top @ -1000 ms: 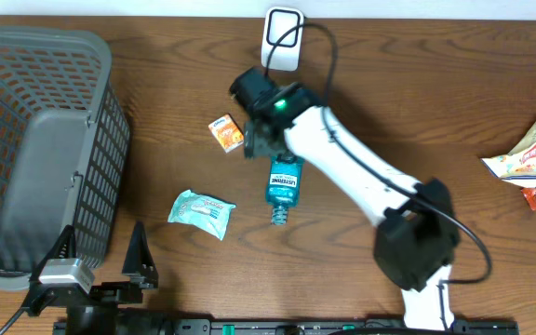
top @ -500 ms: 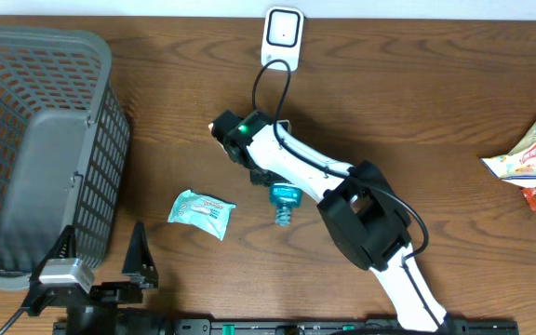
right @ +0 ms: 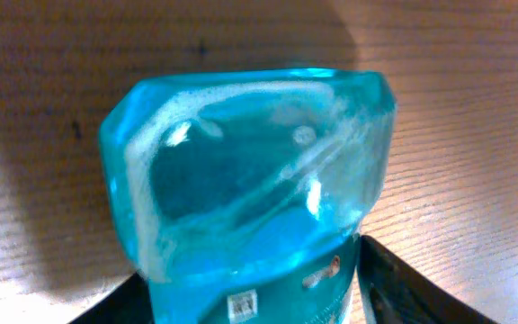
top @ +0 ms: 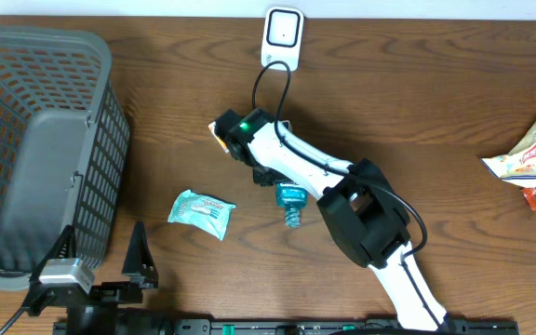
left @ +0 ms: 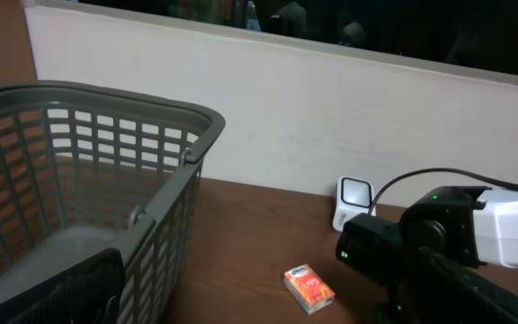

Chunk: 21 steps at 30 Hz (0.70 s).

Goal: Scan the item barcode

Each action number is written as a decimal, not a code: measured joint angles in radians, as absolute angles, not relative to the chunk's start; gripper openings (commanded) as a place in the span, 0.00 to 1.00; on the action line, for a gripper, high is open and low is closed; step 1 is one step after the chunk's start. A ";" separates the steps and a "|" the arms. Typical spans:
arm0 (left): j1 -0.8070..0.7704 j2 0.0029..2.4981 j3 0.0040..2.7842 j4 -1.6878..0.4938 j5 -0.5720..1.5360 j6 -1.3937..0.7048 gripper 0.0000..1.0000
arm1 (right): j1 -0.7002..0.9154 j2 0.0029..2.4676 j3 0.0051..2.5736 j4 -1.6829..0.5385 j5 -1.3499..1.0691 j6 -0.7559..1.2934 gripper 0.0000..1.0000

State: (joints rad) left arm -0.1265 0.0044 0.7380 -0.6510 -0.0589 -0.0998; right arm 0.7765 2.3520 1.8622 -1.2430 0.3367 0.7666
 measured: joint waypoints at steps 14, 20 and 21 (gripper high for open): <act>-0.126 0.004 0.738 -0.651 -0.059 -0.100 0.98 | 0.760 2.347 1.872 -1.205 0.046 0.385 0.36; -0.126 0.004 0.738 -0.651 -0.059 -0.100 0.98 | 0.714 2.344 1.879 -1.199 -0.121 0.213 0.38; -0.126 0.004 0.738 -0.651 -0.059 -0.100 0.98 | 0.703 2.344 1.879 -1.201 -0.146 0.190 0.39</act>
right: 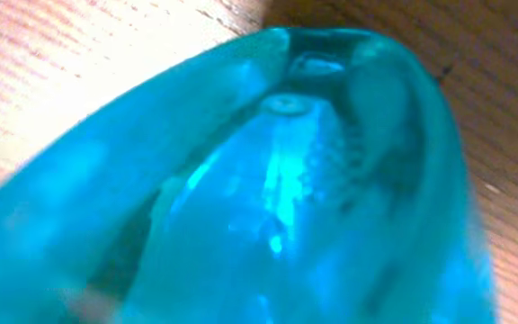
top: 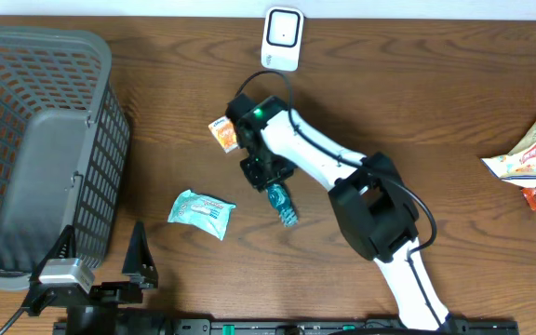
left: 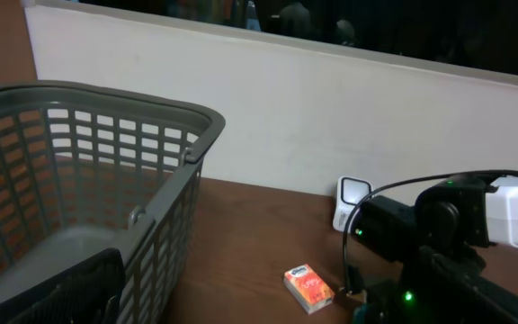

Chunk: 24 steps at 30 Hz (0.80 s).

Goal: Scan the item barcode

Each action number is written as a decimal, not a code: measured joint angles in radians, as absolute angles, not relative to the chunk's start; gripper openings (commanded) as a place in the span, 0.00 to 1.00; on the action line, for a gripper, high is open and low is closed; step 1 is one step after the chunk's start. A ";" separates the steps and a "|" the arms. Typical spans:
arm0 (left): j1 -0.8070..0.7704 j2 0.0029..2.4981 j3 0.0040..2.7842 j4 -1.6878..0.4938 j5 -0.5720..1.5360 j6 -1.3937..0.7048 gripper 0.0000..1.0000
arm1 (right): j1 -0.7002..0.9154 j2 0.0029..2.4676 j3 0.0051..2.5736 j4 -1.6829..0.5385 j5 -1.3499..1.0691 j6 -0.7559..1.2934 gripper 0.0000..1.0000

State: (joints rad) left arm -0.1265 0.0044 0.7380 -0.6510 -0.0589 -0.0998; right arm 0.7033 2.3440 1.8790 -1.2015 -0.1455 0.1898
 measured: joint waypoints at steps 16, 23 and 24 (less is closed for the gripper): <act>-0.126 0.004 0.738 -0.651 -0.059 -0.100 0.98 | 0.608 2.355 1.881 -1.222 -0.274 0.039 0.58; -0.126 0.004 0.738 -0.651 -0.059 -0.100 0.98 | 0.606 2.365 1.906 -1.230 -0.264 0.045 0.53; -0.126 0.004 0.738 -0.651 -0.059 -0.100 0.98 | 0.607 2.366 1.907 -1.230 -0.263 0.047 0.45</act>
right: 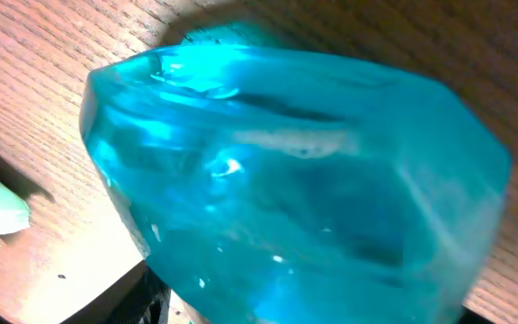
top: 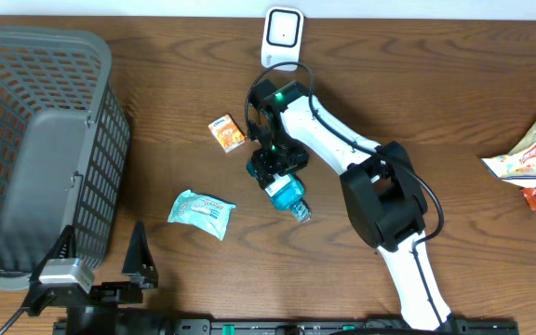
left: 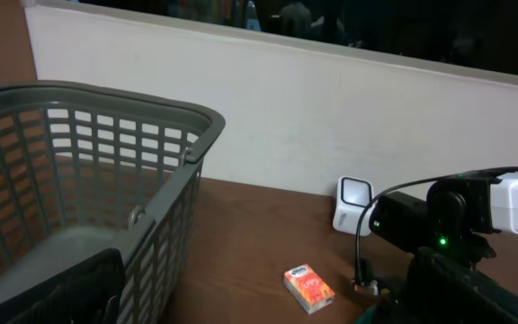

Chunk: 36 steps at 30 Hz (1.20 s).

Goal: Scan the item barcode

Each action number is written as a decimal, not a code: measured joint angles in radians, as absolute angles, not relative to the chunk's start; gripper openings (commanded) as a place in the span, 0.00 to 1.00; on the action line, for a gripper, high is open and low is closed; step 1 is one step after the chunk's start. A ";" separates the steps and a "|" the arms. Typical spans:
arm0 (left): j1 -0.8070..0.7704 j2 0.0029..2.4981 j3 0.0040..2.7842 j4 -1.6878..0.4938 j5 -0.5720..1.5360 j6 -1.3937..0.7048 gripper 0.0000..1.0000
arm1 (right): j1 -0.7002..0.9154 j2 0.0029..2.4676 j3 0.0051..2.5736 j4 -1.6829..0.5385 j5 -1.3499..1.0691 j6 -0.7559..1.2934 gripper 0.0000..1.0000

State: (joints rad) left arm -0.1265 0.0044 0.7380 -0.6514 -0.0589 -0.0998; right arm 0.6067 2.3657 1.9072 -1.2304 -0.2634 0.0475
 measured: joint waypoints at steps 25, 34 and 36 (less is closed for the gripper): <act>-0.126 0.004 0.738 -0.651 -0.059 -0.100 0.98 | 0.610 2.359 1.927 -1.262 0.136 0.228 0.27; -0.126 0.004 0.738 -0.651 -0.059 -0.100 0.98 | 0.610 2.359 1.917 -1.219 0.170 0.256 0.51; -0.126 0.004 0.738 -0.651 -0.059 -0.100 0.98 | 0.609 2.359 1.917 -1.219 0.173 0.256 0.52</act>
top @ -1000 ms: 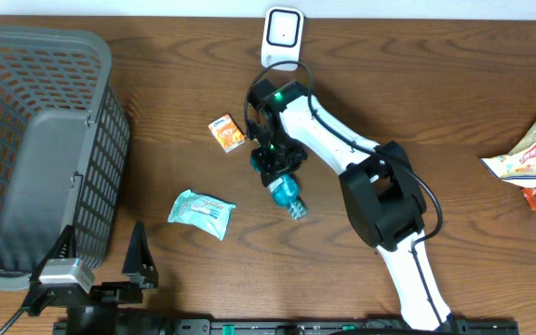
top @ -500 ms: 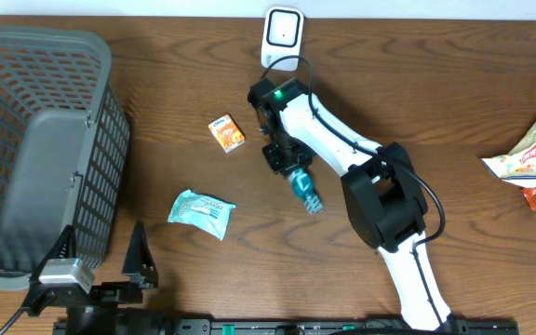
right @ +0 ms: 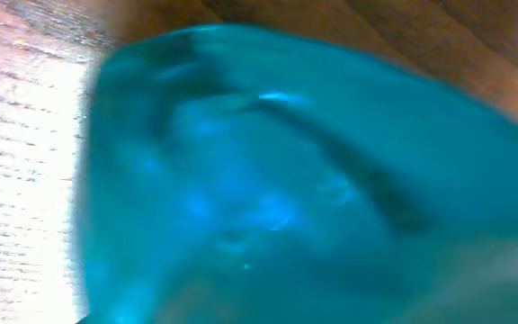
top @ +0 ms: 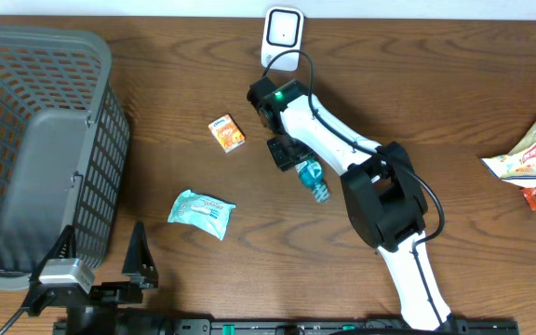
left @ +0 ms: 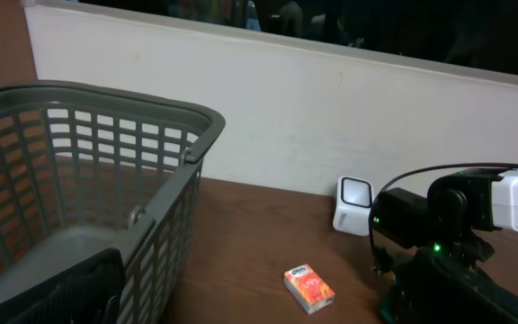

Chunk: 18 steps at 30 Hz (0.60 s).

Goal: Scan the item barcode

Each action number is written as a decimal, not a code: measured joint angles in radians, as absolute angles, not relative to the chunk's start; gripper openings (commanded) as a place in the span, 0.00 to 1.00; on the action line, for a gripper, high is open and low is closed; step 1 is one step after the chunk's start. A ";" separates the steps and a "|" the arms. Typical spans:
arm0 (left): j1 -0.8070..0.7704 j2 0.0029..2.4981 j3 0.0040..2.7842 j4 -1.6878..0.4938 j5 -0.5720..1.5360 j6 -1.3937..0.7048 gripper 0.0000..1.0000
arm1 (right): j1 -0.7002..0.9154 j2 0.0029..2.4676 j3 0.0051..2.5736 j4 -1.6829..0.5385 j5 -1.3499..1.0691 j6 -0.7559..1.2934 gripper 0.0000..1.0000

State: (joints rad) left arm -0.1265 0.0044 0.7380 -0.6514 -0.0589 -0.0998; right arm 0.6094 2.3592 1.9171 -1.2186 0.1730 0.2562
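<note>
A translucent blue bottle (top: 314,179) hangs just above the table's middle, its cap end pointing to the front right. My right gripper (top: 296,162) is shut on it. In the right wrist view the blurred bottle (right: 313,180) fills the frame and hides the fingers. The white barcode scanner (top: 283,35) stands at the table's far edge, behind the gripper, and also shows in the left wrist view as the scanner (left: 353,202). My left gripper (top: 101,249) rests open at the front left, holding nothing.
A grey plastic basket (top: 26,56) takes up the left side. A small orange box (top: 228,133) lies left of the right arm, and a teal packet (top: 201,211) lies nearer the front. Snack bags sit at the right edge.
The right gripper with the bottle has moved right and slightly toward the scanner, and the bottle has turned. The left arm has not moved.
The right gripper held the blue bottle in the table's middle throughout. Its wrist first sat near the orange box, then stood closer to the scanner with the bottle turned to a different angle at each moment. Now the bottle is further right.
</note>
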 measured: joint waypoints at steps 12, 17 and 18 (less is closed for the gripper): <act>-0.126 0.004 0.738 -0.651 -0.059 -0.100 0.98 | 0.606 2.359 1.917 -1.236 0.173 0.260 0.22; -0.126 0.004 0.738 -0.652 -0.059 -0.100 0.98 | 0.606 2.359 1.917 -1.238 0.175 0.260 0.24; -0.126 0.004 0.738 -0.652 -0.059 -0.100 0.98 | 0.606 2.359 1.917 -1.238 0.176 0.260 0.25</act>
